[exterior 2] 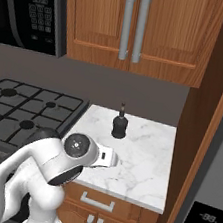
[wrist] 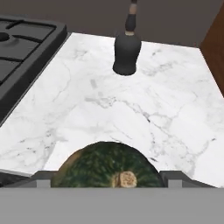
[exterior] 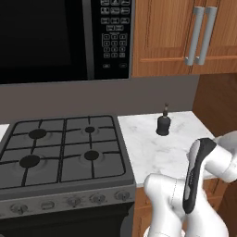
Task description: Place the beer and liquor on the top shelf of the fridge to keep them out of children's reach, and place the squash on lower shelves for easy access.
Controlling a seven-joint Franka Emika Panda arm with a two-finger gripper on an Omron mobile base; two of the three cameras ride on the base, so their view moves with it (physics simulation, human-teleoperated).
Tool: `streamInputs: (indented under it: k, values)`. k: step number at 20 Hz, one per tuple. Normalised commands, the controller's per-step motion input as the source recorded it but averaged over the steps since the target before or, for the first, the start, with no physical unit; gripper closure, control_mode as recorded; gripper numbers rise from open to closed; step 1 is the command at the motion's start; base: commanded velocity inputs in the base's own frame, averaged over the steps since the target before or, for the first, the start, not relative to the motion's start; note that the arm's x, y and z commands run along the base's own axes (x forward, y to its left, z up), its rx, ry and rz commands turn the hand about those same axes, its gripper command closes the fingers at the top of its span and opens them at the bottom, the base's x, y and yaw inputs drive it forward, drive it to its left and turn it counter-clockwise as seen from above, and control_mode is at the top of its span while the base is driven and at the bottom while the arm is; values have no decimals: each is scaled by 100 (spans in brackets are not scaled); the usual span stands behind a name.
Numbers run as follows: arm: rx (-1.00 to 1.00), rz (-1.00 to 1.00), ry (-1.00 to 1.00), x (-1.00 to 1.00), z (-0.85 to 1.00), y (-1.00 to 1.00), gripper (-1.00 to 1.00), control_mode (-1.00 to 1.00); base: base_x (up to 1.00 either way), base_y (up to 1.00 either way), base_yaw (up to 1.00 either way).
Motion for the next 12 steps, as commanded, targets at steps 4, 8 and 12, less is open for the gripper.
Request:
streamInputs:
  k: [4, 8, 12]
  values:
    - [0, 12, -11, -56, 100, 52, 100, -100, 0, 0, 0]
    - [0, 11, -4, -48, 100, 53, 100, -100, 0, 0, 0]
    - [0, 10, -1, -44, 98, 75, 100, -100, 0, 0, 0]
